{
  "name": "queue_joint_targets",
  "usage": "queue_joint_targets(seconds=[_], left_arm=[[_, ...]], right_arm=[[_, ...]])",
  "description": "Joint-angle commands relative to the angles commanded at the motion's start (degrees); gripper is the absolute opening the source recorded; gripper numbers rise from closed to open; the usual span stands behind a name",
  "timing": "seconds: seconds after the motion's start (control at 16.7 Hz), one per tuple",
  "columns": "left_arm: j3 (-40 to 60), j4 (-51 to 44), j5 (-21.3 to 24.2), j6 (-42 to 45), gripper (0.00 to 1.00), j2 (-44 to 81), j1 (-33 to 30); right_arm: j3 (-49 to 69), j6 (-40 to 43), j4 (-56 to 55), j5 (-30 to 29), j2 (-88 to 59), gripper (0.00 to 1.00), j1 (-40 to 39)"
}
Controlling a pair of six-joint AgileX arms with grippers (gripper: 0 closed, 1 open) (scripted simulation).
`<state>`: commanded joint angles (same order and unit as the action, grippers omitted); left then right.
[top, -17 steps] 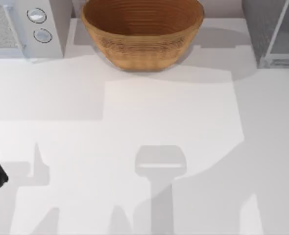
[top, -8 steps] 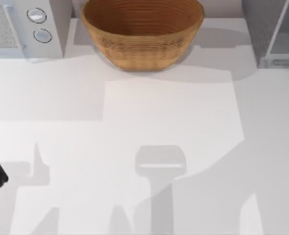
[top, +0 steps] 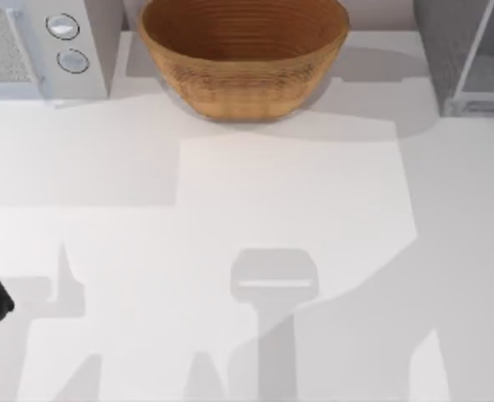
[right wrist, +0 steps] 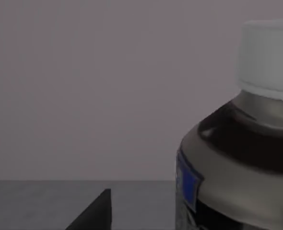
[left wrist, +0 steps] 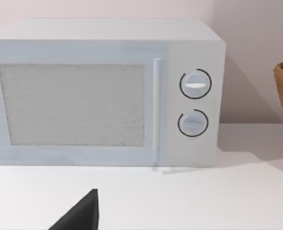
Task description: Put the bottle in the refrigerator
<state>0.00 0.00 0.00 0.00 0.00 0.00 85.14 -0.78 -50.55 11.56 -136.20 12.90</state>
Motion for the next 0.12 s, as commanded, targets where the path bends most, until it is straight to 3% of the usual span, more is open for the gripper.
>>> queue_joint_targets(seconds=[0.12], left_arm=[[0.0,0.0,0.0,0.0,1.0,0.0,0.0]], right_arm=[[0.0,0.0,0.0,0.0,0.0,1.0,0.0]])
